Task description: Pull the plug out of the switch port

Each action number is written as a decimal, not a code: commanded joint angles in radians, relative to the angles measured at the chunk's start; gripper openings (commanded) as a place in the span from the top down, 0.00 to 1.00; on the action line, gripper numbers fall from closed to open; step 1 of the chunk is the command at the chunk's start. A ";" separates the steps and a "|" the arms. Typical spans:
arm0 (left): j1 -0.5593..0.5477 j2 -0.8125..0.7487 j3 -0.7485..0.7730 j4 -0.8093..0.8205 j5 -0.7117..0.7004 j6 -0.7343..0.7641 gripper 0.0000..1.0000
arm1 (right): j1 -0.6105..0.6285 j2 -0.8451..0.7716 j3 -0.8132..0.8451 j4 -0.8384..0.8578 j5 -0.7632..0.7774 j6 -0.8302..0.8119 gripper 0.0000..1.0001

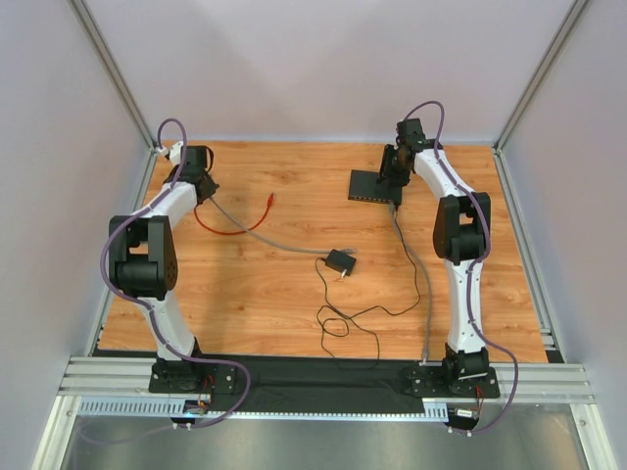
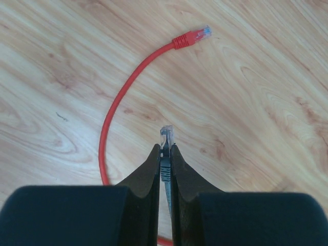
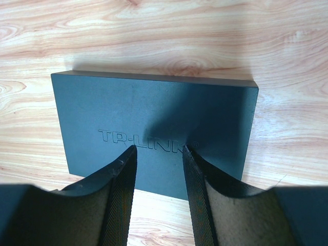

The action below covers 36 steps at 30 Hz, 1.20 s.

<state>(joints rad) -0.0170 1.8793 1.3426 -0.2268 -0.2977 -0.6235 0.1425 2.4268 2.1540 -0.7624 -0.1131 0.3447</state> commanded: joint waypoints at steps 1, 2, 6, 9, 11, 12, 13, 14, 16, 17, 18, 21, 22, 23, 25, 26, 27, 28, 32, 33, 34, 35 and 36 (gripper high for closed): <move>-0.008 -0.045 0.010 -0.034 -0.082 -0.016 1.00 | -0.008 0.077 -0.031 -0.091 0.044 -0.004 0.56; -0.008 -0.052 0.010 -0.049 -0.148 -0.033 1.00 | -0.007 0.077 -0.031 -0.091 0.046 -0.006 0.56; -0.012 -0.141 -0.075 0.019 -0.179 -0.087 0.71 | -0.007 0.077 -0.031 -0.091 0.046 -0.003 0.56; -0.049 -0.183 -0.103 0.073 -0.149 -0.081 0.65 | -0.009 0.077 -0.031 -0.091 0.047 -0.004 0.56; -0.098 -0.204 -0.112 0.115 -0.129 -0.052 0.59 | -0.008 0.074 -0.032 -0.091 0.044 -0.006 0.56; -0.115 -0.229 -0.123 0.144 -0.123 -0.044 0.56 | -0.009 0.074 -0.036 -0.091 0.046 -0.006 0.56; -0.133 -0.244 -0.132 0.170 -0.113 -0.036 0.48 | -0.009 0.072 -0.039 -0.089 0.044 -0.006 0.56; -0.150 -0.255 -0.144 0.200 -0.075 -0.021 0.45 | -0.008 0.071 -0.040 -0.086 0.044 -0.006 0.56; -0.202 -0.279 -0.184 0.317 0.003 -0.024 0.46 | -0.007 0.071 -0.040 -0.084 0.046 -0.006 0.56; -0.221 -0.275 -0.192 0.367 0.123 -0.025 0.46 | -0.007 0.072 -0.039 -0.084 0.046 -0.004 0.56; -0.269 -0.261 -0.178 0.407 0.187 -0.031 0.47 | -0.009 0.072 -0.039 -0.084 0.044 -0.004 0.56; -0.369 -0.101 -0.049 0.462 0.383 -0.053 0.51 | -0.009 0.066 -0.043 -0.083 0.049 -0.007 0.56; -0.392 -0.070 -0.021 0.465 0.411 -0.067 0.53 | -0.009 0.061 -0.046 -0.078 0.053 -0.007 0.56; -0.415 -0.042 -0.002 0.478 0.446 -0.093 0.53 | -0.008 0.054 -0.063 -0.065 0.055 -0.004 0.56; -0.478 0.027 0.027 0.535 0.463 -0.113 0.54 | -0.014 0.031 -0.086 -0.046 0.061 0.004 0.56; -0.495 0.047 0.044 0.564 0.456 -0.167 0.54 | -0.017 0.023 -0.110 -0.023 0.064 0.007 0.56; -0.509 0.088 0.049 0.596 0.456 -0.209 0.54 | -0.020 0.015 -0.117 -0.015 0.063 0.013 0.56; -0.540 0.108 0.056 0.634 0.457 -0.249 0.55 | -0.024 0.012 -0.118 -0.012 0.047 0.014 0.56; -0.632 0.211 0.141 0.672 0.431 -0.323 0.55 | -0.054 -0.005 -0.148 0.023 -0.006 0.023 0.56; -0.649 0.251 0.177 0.658 0.427 -0.318 0.55 | -0.063 -0.012 -0.170 0.032 -0.010 0.027 0.56; -0.664 0.271 0.202 0.643 0.421 -0.306 0.55 | -0.066 -0.026 -0.180 0.038 -0.010 0.033 0.56; -0.693 0.290 0.251 0.614 0.410 -0.303 0.55 | -0.067 -0.032 -0.186 0.054 -0.011 0.033 0.56; -0.702 0.320 0.272 0.569 0.401 -0.298 0.55 | -0.072 -0.034 -0.189 0.054 -0.013 0.033 0.56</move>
<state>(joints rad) -0.6739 2.1754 1.5124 0.3321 0.1207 -0.8970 0.1120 2.3672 2.0247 -0.6483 -0.1791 0.3817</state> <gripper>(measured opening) 0.448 0.436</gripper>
